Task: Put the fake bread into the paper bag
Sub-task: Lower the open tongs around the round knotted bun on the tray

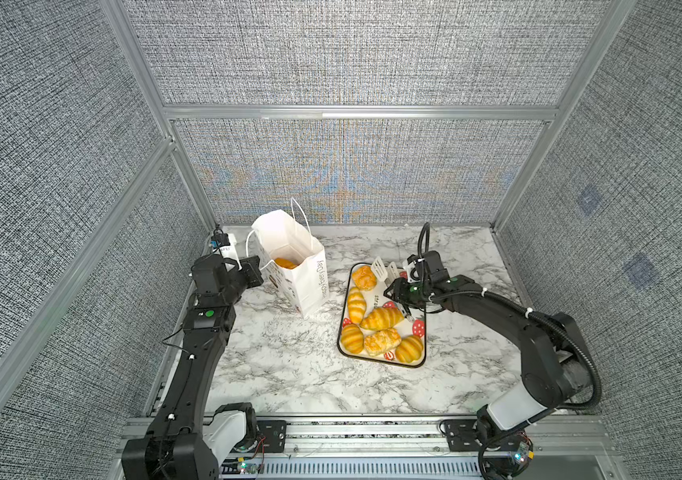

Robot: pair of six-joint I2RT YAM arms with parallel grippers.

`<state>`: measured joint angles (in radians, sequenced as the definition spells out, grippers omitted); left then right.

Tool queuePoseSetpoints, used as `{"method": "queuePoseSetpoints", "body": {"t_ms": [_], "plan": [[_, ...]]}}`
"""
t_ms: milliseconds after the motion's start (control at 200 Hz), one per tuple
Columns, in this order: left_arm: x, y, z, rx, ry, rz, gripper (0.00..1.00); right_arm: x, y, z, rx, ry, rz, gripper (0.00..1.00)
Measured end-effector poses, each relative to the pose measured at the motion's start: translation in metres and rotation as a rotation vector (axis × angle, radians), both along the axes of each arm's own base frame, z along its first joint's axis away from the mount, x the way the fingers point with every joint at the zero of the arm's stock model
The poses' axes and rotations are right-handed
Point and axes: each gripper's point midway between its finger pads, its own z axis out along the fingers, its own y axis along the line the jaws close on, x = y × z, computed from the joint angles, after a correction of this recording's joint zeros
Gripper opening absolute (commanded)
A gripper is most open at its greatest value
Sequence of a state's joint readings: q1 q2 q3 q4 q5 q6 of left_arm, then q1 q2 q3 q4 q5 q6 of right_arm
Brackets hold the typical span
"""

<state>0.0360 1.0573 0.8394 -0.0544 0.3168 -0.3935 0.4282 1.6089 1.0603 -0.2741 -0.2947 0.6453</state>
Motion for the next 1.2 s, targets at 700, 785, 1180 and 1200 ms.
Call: {"method": "queuePoseSetpoints", "body": {"t_ms": [700, 785, 1180, 1200], "plan": [[0.0, 0.0, 0.0, 0.0, 0.001, 0.0, 0.0, 0.005, 0.008, -0.011, 0.023, 0.027, 0.011, 0.37], [0.0, 0.0, 0.0, 0.0, 0.001, 0.0, 0.0, 0.004, 0.009, -0.013, 0.024, 0.033, 0.012, 0.37], [0.0, 0.0, 0.0, 0.0, 0.001, 0.0, 0.0, 0.003, 0.011, -0.018, 0.032, 0.043, 0.013, 0.36], [0.0, 0.0, 0.0, 0.0, 0.001, 0.0, 0.0, 0.003, 0.011, -0.018, 0.033, 0.044, 0.014, 0.36]]}}
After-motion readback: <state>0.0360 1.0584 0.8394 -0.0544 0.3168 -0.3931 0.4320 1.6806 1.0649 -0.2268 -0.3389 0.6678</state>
